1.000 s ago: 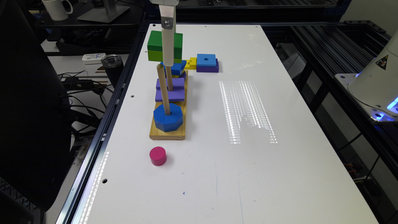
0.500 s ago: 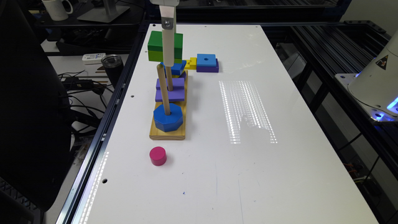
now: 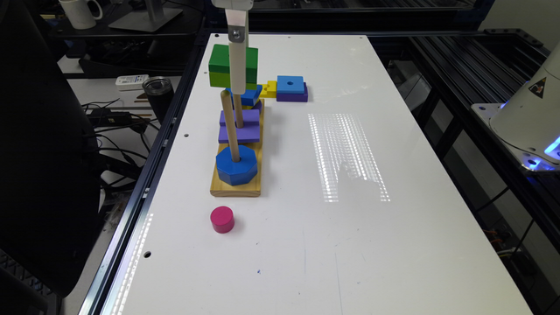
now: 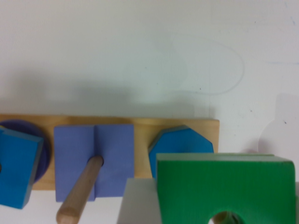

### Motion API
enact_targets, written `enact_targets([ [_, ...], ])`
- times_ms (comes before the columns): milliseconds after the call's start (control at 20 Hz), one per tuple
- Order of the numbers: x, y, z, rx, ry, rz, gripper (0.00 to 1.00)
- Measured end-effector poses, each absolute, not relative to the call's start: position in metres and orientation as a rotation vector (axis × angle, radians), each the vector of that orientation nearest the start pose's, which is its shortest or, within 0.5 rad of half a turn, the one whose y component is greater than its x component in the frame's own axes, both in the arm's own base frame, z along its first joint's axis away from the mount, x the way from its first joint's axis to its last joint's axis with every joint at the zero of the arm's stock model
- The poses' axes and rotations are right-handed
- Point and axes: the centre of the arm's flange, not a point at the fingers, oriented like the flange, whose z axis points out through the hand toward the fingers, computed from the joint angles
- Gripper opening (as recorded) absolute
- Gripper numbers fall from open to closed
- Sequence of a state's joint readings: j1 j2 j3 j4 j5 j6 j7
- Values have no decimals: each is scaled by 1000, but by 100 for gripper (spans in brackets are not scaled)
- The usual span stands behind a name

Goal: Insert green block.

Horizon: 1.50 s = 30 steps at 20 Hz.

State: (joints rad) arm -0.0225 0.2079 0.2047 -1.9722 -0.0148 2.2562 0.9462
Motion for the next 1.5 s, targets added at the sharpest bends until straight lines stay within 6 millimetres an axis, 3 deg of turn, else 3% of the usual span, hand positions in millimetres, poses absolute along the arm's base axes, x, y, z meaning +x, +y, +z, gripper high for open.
enact_targets([
  [1500,598,108,365,-2847,1133,-82,0],
])
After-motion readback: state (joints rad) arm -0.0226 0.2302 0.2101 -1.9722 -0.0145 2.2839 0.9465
